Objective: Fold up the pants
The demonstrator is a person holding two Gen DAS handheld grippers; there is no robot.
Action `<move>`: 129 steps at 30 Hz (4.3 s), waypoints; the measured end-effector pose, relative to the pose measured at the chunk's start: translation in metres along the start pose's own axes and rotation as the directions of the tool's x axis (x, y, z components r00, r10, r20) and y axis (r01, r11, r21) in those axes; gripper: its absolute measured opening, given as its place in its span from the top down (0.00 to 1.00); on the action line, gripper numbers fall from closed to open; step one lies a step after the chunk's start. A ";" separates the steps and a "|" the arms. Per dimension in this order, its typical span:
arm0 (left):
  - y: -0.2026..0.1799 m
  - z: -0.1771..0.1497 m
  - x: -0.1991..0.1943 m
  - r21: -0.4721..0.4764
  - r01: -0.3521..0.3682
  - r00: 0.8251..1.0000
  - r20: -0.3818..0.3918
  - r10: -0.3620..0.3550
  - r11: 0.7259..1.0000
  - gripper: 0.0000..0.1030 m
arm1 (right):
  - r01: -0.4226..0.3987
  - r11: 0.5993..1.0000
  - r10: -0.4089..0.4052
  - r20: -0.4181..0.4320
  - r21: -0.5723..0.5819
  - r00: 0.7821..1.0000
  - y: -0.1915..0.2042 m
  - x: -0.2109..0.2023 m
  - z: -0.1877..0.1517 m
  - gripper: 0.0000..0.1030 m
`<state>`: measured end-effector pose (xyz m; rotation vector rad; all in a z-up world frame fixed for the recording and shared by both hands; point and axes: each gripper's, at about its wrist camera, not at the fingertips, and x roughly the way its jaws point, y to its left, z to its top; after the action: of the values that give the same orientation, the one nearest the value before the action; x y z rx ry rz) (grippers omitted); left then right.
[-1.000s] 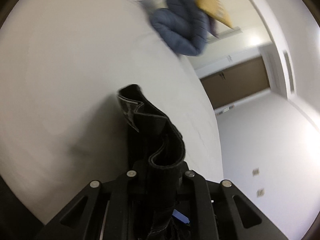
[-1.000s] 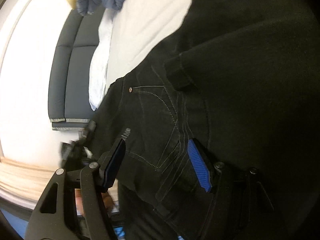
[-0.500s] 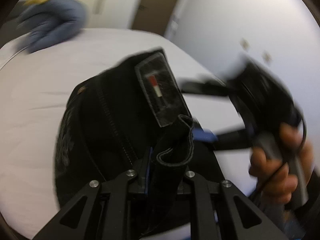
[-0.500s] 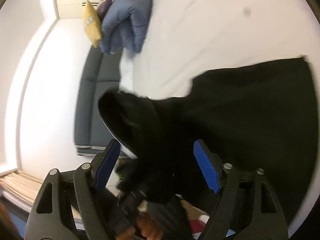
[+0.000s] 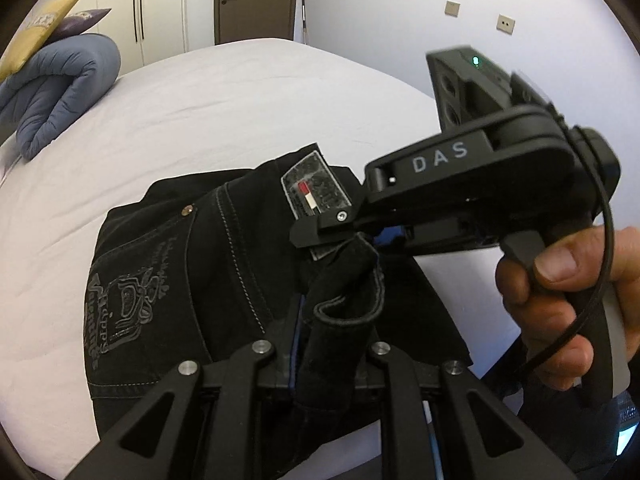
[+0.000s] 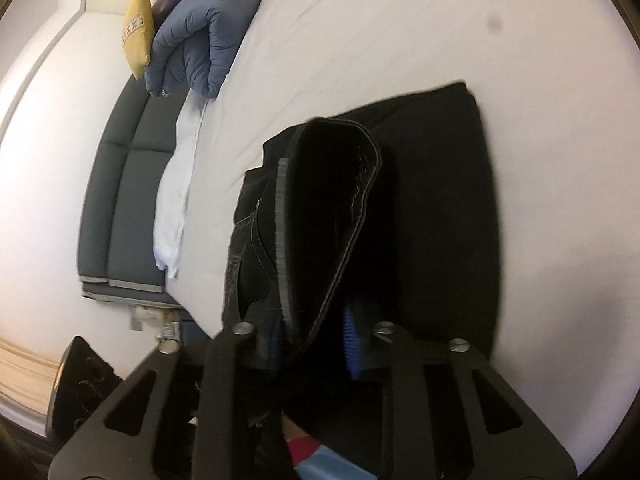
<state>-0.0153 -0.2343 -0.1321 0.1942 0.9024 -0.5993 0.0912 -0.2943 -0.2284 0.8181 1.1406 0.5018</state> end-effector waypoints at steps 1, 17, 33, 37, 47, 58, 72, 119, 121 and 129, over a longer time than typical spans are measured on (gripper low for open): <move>-0.003 0.001 0.000 0.002 0.001 1.000 0.002 -0.001 1.000 0.84 | 0.008 1.000 -0.008 0.006 -0.011 1.000 -0.001 -0.004 0.001 0.87; -0.036 0.002 0.015 0.061 0.045 0.999 -0.031 -0.043 0.997 0.79 | 0.013 1.000 -0.015 0.062 0.027 0.998 -0.043 -0.056 -0.010 0.88; 0.075 -0.004 -0.070 -0.171 0.189 0.979 0.106 -0.173 0.967 0.27 | -0.125 0.988 0.105 0.195 0.094 0.975 -0.055 -0.113 -0.015 0.77; 0.105 -0.003 -0.048 -0.237 0.174 0.985 0.066 -0.163 0.956 0.27 | -0.149 0.988 0.151 0.051 -0.045 0.987 -0.008 -0.079 -0.022 0.77; 0.127 -0.014 -0.021 -0.296 0.198 0.980 0.023 -0.200 0.935 0.27 | -0.115 0.993 0.114 0.002 0.034 0.993 -0.058 -0.046 -0.057 0.87; 0.170 0.030 0.041 -0.262 0.177 0.976 -0.074 -0.203 0.949 0.61 | -0.080 0.995 0.079 0.018 0.053 0.997 -0.057 -0.048 -0.064 0.98; 0.120 -0.074 -0.033 -0.137 0.044 0.999 -0.023 -0.047 0.990 0.89 | -0.042 0.998 0.040 0.046 0.036 0.998 -0.046 -0.047 -0.070 0.96; 0.193 0.010 -0.027 -0.287 0.134 0.975 -0.131 -0.178 0.949 0.81 | 0.215 0.963 -0.192 0.145 -0.165 0.971 0.054 -0.034 0.009 0.86; 0.198 0.028 -0.039 -0.283 0.130 0.984 -0.084 -0.160 0.950 0.81 | 0.205 0.958 -0.172 0.169 -0.201 0.970 0.072 -0.041 0.022 0.86; 0.224 0.093 -0.033 -0.255 0.099 0.993 -0.031 -0.111 0.962 0.81 | 0.165 0.965 -0.127 0.186 -0.204 0.974 0.081 -0.054 0.115 0.86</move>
<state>0.1590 -0.0739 -0.0680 -0.0711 1.0282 -0.5734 0.1830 -0.3188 -0.1120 0.5692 0.9593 0.4160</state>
